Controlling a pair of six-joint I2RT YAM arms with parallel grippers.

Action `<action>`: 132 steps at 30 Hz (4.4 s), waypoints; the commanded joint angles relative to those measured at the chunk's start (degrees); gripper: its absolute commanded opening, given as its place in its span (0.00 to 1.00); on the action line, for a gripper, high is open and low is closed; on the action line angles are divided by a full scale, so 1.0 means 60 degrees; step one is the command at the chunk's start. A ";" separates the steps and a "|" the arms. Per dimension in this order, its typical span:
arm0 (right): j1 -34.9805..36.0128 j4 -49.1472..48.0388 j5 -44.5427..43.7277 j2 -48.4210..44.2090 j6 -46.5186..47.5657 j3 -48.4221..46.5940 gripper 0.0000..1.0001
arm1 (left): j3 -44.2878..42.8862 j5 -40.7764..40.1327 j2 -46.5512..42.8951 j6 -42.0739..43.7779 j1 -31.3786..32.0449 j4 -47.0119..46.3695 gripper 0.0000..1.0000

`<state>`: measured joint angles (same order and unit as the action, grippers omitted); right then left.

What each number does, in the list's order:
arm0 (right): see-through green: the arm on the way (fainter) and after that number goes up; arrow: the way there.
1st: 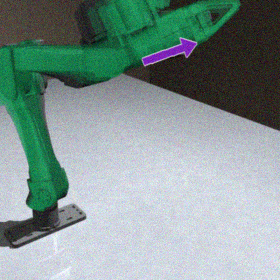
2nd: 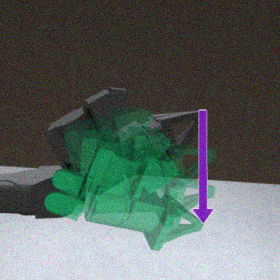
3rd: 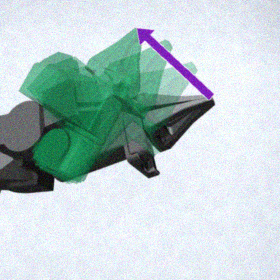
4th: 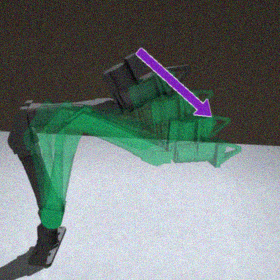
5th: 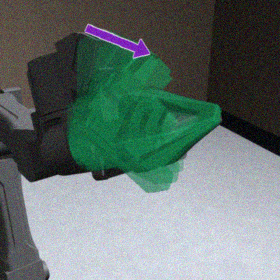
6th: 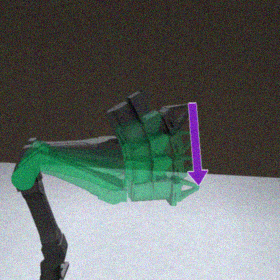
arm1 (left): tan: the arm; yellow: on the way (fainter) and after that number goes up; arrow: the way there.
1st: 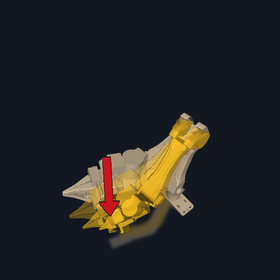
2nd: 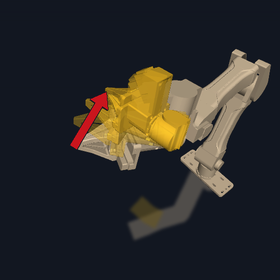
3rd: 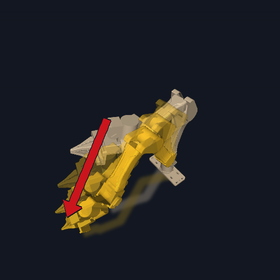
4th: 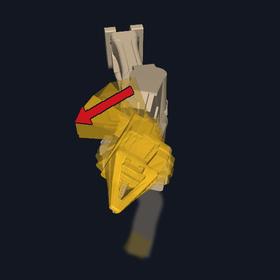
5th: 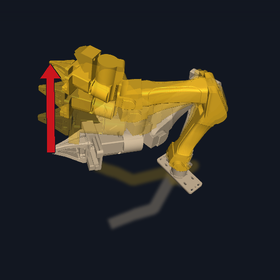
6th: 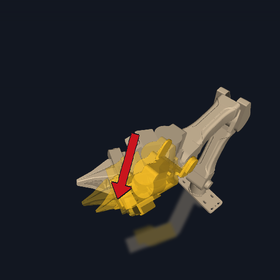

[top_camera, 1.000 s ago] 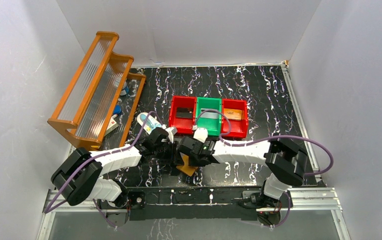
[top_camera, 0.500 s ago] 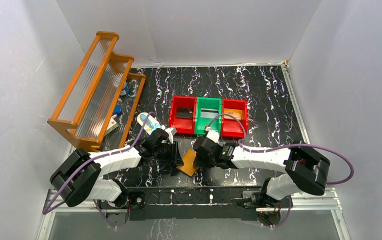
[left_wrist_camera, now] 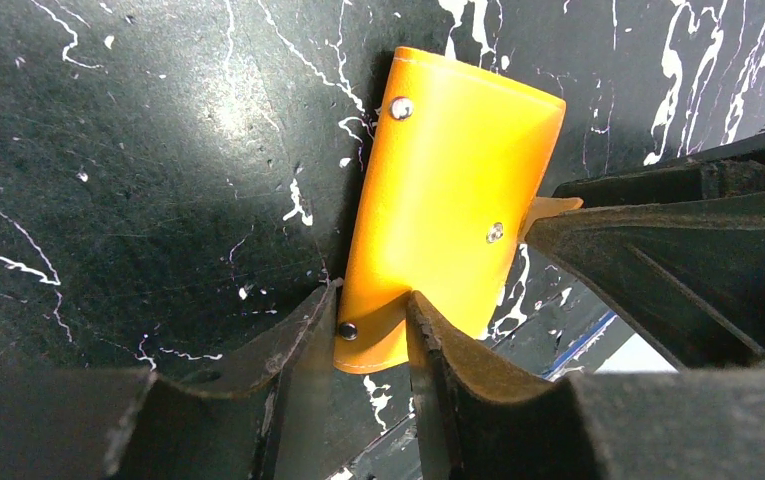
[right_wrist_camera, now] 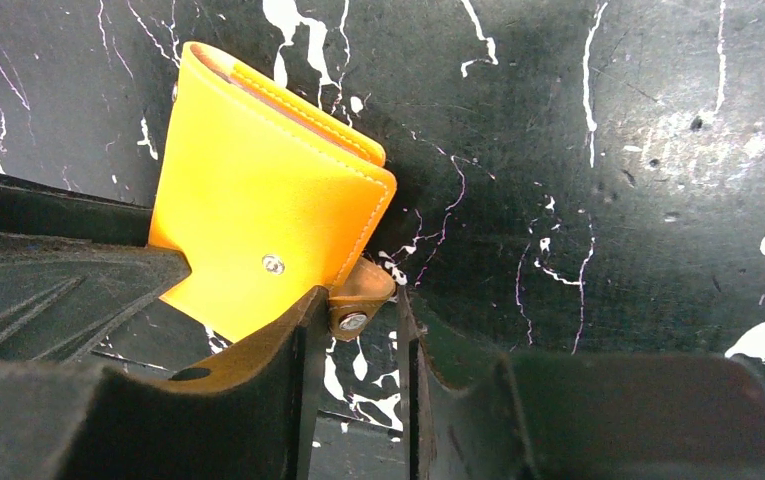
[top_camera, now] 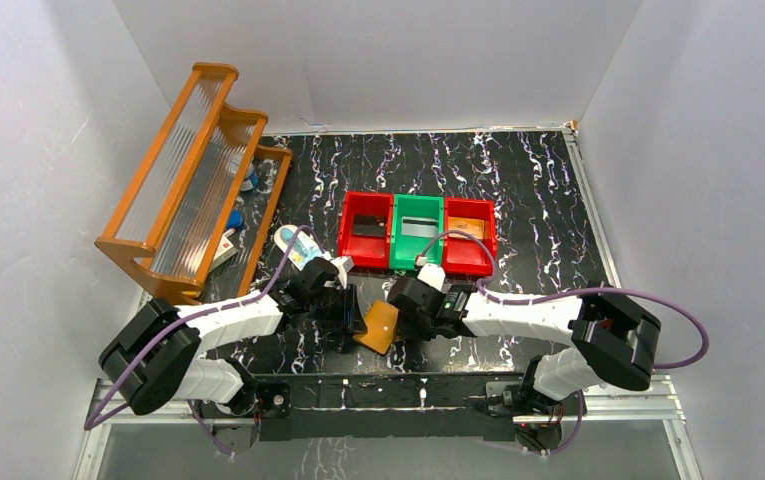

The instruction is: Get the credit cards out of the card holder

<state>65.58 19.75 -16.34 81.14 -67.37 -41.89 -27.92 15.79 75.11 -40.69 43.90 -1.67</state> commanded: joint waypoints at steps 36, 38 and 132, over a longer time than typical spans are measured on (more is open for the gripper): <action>-0.1160 -0.3294 0.1775 -0.1967 -0.1308 0.2906 0.17 | -0.0396 0.0076 -0.0259 0.0189 0.0081 0.1036 0.32; -0.1160 -0.3237 0.1642 -0.2142 -0.1149 0.2870 0.12 | -0.0427 0.0079 -0.0316 0.0215 0.0080 0.1100 0.32; -0.3137 -0.3418 0.3866 -0.1969 0.1254 0.2982 0.10 | -0.1636 -0.0416 -0.1001 0.0376 0.0081 0.1740 0.48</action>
<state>46.94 1.13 6.83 68.79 -59.02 -24.40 -34.87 10.61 71.99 -39.20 44.10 9.56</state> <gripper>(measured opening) 0.120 0.518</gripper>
